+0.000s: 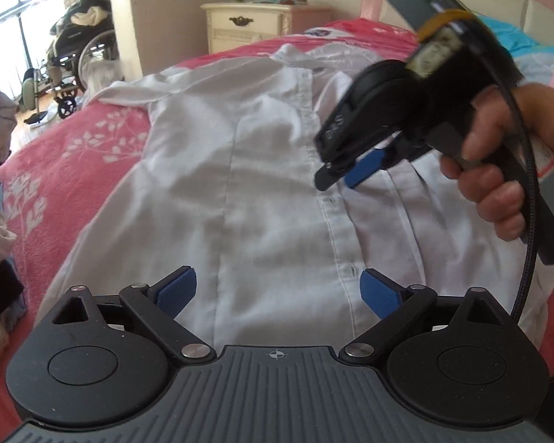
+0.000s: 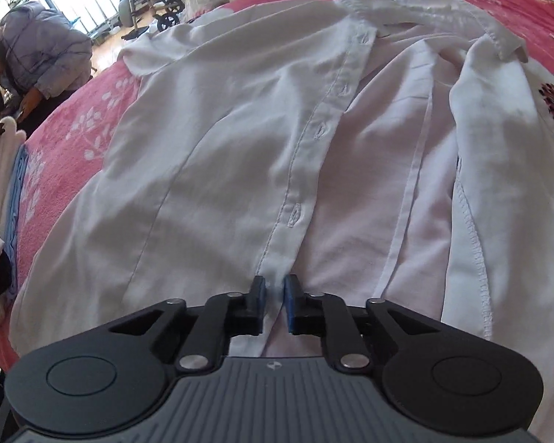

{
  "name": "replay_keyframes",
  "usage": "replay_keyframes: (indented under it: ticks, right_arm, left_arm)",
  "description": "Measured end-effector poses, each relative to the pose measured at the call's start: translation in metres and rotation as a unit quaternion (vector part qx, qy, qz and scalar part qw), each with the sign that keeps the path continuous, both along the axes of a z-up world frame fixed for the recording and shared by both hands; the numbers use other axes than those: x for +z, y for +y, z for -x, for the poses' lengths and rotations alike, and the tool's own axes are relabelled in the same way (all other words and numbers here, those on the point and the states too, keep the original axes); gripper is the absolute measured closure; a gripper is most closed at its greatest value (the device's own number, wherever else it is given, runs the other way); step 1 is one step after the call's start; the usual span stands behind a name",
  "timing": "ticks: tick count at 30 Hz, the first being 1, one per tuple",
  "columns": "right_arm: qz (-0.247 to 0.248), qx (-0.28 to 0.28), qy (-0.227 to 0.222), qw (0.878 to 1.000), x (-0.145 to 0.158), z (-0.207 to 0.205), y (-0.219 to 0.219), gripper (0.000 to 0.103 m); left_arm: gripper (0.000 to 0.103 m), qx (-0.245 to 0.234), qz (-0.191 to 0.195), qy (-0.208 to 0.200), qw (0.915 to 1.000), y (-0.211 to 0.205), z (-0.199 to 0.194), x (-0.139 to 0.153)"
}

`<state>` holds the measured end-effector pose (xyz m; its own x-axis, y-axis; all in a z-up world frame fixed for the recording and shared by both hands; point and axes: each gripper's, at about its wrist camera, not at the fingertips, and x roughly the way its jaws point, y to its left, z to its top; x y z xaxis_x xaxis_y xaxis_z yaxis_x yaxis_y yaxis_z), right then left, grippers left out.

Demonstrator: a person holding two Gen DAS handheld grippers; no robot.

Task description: Fold clothes

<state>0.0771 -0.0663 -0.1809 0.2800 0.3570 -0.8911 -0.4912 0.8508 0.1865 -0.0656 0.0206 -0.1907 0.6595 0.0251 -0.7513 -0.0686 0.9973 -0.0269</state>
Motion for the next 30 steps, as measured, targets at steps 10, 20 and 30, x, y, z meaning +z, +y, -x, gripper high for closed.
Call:
replay_keyframes:
  ticks: [10, 20, 30]
  right_arm:
    - [0.013, -0.016, -0.064, 0.998, 0.020, 0.002, -0.015, 0.102]
    - [0.020, -0.034, -0.046, 0.998, 0.003, 0.001, -0.020, 0.102]
    - [0.007, -0.023, -0.051, 0.998, 0.013, 0.001, -0.013, 0.099]
  left_arm:
    - [0.082, -0.006, 0.097, 0.020, 0.9951, 0.012, -0.006, -0.015]
    - [0.068, 0.060, 0.064, -0.016, 0.9960, 0.061, 0.010, 0.017]
    - [0.065, 0.133, 0.026, 0.055, 0.9892, 0.137, 0.004, 0.009]
